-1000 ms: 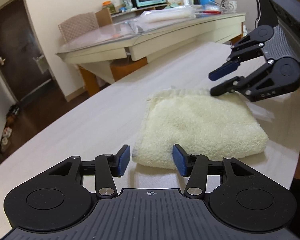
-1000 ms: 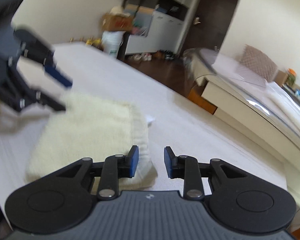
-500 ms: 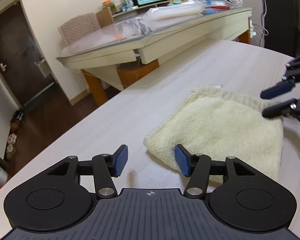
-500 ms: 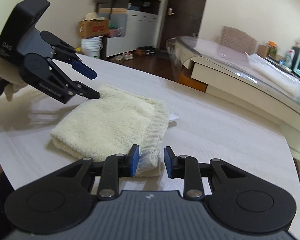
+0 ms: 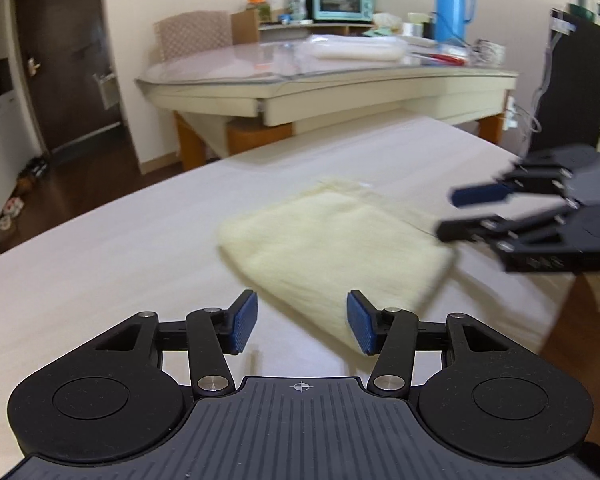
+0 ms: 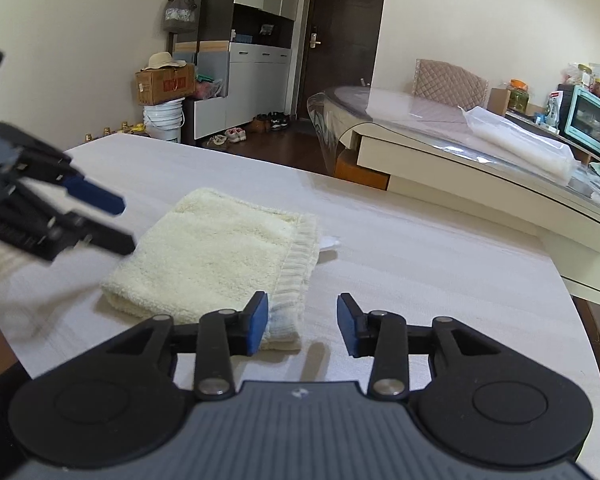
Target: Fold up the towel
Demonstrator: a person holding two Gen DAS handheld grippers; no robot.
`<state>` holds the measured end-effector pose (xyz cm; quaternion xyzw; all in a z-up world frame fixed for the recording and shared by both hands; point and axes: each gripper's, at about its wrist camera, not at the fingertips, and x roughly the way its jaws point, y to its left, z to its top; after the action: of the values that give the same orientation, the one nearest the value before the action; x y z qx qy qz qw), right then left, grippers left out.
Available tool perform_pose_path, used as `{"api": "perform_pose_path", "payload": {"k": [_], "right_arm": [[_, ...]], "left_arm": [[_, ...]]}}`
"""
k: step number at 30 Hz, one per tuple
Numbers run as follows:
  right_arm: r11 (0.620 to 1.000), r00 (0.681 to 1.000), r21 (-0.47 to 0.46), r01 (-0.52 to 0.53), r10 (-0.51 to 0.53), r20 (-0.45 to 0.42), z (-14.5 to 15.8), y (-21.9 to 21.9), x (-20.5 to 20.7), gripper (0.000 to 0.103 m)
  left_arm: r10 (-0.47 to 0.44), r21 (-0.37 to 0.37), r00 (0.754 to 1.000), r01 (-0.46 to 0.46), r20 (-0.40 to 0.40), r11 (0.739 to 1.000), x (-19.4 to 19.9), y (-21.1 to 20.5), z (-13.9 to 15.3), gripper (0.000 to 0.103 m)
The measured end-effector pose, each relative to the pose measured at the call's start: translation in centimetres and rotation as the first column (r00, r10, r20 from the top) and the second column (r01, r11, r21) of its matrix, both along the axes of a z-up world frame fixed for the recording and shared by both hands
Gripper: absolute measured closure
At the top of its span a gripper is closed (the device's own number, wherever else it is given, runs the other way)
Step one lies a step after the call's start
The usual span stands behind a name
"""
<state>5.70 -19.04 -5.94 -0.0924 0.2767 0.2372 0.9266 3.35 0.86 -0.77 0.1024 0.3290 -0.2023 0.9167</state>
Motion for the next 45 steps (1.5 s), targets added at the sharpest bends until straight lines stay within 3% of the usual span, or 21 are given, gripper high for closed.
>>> {"api": "perform_pose_path", "payload": {"k": [9,18,28,45], "right_arm": [[0.998,1.0,-0.062,-0.005,0.006,0.013,-0.6,0.3,0.6,0.057],[1.0,1.0,0.013,0.019,-0.019,-0.001,-0.7,0.5,-0.5,0.056],[0.996,0.999,0.069,0.053,-0.052,-0.014,0.2,-0.9,-1.7,0.051],[0.997,0.999,0.078,0.026,-0.024,-0.021,1.3,0.1,-3.4,0.035]], "left_arm": [[0.042,0.031,0.999,-0.042,0.002,0.999,-0.4,-0.4,-0.9,0.043],[0.08,0.033,0.997,-0.08,0.001,0.996,-0.5,-0.1,-0.6,0.043],[0.208,-0.023,0.977,-0.209,-0.035,0.978,-1.9,0.5,-0.5,0.043],[0.271,-0.017,0.962,-0.271,-0.03,0.962,-3.5,-0.4,-0.3,0.014]]}}
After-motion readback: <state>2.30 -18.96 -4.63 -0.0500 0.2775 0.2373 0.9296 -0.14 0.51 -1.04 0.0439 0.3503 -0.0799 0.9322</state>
